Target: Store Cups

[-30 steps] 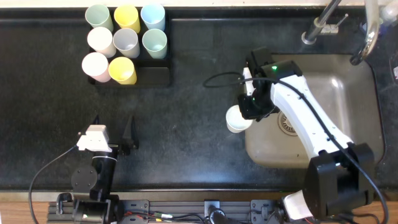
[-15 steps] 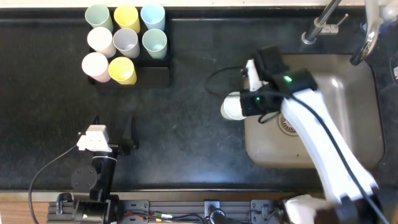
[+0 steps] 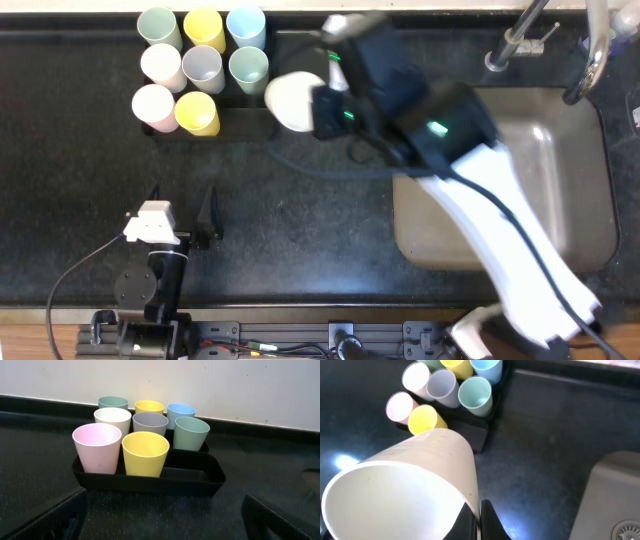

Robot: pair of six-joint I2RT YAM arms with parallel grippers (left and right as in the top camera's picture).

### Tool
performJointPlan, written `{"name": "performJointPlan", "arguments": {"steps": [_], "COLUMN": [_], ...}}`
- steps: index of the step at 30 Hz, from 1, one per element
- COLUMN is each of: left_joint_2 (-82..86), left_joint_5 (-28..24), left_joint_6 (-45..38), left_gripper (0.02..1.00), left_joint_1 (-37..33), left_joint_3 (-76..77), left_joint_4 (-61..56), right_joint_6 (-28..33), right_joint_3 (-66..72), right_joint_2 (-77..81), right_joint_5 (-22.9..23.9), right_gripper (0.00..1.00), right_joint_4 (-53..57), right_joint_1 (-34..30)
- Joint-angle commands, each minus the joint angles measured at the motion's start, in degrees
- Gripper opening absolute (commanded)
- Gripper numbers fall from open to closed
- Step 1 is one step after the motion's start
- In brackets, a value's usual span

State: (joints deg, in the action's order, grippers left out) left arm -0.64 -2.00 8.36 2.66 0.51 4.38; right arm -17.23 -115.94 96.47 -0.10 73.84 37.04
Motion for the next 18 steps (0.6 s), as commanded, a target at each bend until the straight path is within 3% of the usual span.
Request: {"name": "performJointPlan", "arguments": {"steps": [1,6,18], "left_joint_2": [0.5,0.5,0.5], "left_joint_5": [-0.9,-0.9,-0.9], "left_joint_6": [-0.6,-0.6,-0.6], "left_gripper": [1.0,1.0,1.0], "left_joint_1": [0.4,0.4,0.4], "left_joint_3": [0.0,0.0,0.0], "left_joint_4": [0.2,0.2,0.2], "right_joint_6": [-2.6,-4.2,-6.3], "right_joint_3": [-9.5,-15.1,-15.1], "right_joint_2": [11.0,19.8,28.7], "right_joint_5": [2.3,2.1,2.8], "right_gripper": [0.045,0.045,0.042], "right_joint_4": [1.2,4.4,0.3], "right_joint_1": [2.1,3.5,5.0]}}
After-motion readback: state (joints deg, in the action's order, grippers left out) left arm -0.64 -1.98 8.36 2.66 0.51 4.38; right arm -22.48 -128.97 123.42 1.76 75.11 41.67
